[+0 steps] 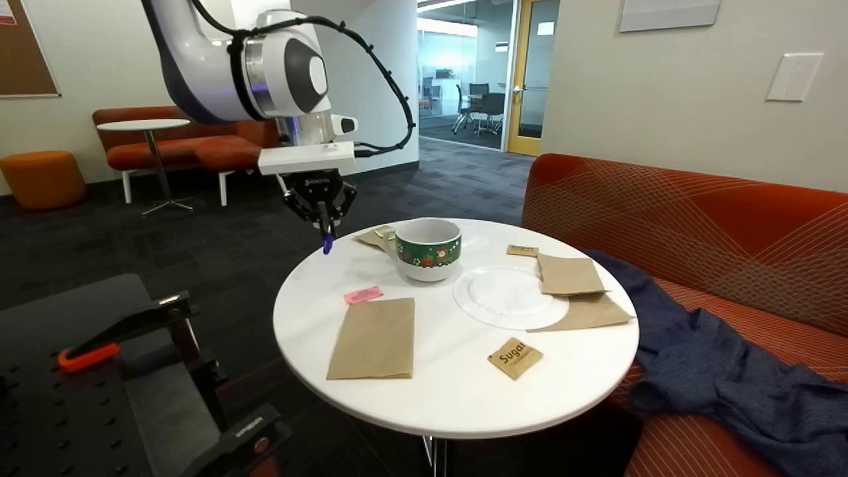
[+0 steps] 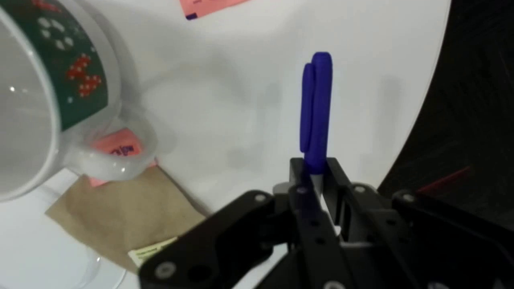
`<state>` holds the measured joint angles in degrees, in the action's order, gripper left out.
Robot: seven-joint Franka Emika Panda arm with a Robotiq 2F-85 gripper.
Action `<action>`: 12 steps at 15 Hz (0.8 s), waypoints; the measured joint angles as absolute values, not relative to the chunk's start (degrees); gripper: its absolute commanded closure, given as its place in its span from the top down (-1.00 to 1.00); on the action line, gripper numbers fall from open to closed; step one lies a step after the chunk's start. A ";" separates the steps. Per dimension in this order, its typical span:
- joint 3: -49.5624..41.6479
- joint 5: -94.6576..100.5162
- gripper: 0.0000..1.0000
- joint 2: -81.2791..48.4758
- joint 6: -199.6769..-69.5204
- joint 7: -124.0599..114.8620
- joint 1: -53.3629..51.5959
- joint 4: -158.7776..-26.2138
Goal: Place the marker in the mug
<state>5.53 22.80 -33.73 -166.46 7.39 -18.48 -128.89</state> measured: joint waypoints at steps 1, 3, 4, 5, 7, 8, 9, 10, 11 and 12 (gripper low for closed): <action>5.28 22.80 -0.93 -31.91 -166.46 6.75 -19.18 -129.68; 4.66 22.81 -0.93 -28.28 -166.46 5.45 -20.16 -131.30; 4.54 22.81 -0.93 -26.52 -166.46 4.98 -20.21 -132.12; 4.35 22.81 -0.93 -24.76 -166.47 4.44 -20.20 -132.94; 3.75 22.81 -0.93 -21.41 -166.65 3.88 -20.00 -134.65; 3.32 22.81 -0.93 -19.86 -167.02 3.82 -19.83 -135.51; 2.96 22.80 -0.93 -18.46 -167.82 3.82 -19.40 -136.40; 2.70 22.80 -0.93 -17.29 -168.95 3.83 -18.67 -137.24; 2.57 22.80 -0.93 -16.37 -170.33 3.90 -17.74 -138.06; 2.51 22.79 -0.93 -15.73 -171.99 4.03 -16.62 -138.80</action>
